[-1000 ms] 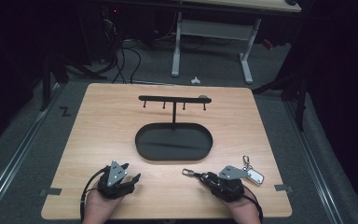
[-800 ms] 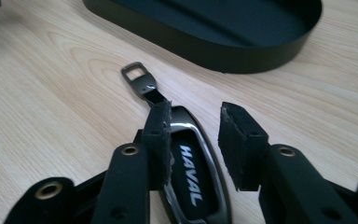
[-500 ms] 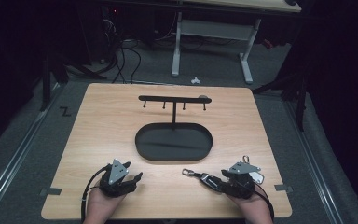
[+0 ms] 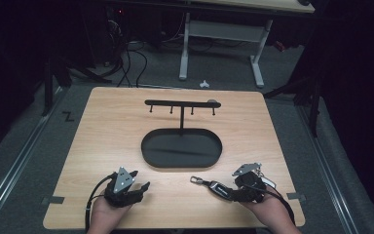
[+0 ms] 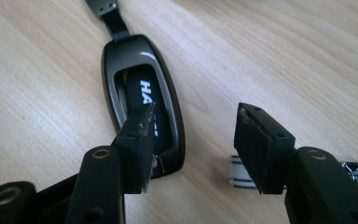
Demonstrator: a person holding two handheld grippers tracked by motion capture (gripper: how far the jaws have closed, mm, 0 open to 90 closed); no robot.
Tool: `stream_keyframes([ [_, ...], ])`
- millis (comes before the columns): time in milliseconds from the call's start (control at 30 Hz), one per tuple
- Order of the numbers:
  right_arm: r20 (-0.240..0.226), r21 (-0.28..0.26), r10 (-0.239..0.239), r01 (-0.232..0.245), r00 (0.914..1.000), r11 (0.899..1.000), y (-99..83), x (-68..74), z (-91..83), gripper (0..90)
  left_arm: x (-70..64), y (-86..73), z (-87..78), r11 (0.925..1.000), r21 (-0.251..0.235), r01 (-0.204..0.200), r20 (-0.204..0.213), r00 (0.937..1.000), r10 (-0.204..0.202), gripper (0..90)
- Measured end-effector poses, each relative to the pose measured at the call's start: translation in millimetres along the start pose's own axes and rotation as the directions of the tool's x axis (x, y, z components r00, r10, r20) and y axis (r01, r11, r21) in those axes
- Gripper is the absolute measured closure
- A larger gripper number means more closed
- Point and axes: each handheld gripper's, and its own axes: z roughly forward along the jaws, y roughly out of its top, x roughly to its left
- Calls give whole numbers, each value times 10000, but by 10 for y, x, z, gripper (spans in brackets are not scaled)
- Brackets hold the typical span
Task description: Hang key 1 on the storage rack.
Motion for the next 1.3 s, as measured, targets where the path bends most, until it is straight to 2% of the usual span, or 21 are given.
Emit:
stream_keyframes([
  [167,161,1023,-540,520,9984,9934,96,15,-19,450,8,-4,13,10000,47,44,64,10000,-45,389],
  [267,8,1558,-699,690,9976,9854,159,28,-15,429,14,-3,15,10000,22,61,67,10000,-61,389],
  [500,-479,2711,-1132,1220,9924,9548,303,63,63,386,21,-5,8,10000,18,77,104,9999,-77,389],
  [633,-641,3239,-1470,1599,9871,9325,397,78,104,366,15,-7,17,9999,48,91,135,9999,-92,387],
  [667,-676,3334,-1583,1718,9851,9270,424,83,108,362,14,-7,16,10000,49,84,136,9999,-84,387],
  [867,-832,3587,-1937,2108,9775,9093,563,145,135,336,12,-9,13,9999,50,92,136,9999,-92,386],
  [1000,-904,3606,-2224,2401,9708,9013,634,189,177,301,13,-12,11,9999,62,95,139,9999,-95,386],
  [1100,-1020,3572,-2176,2398,9707,9027,688,217,220,293,14,-12,7,9999,74,94,149,9998,-95,386],
  [1300,-1149,3713,-2398,2656,9640,8897,790,287,314,293,18,-15,11,9999,127,66,156,9999,-68,386],
])
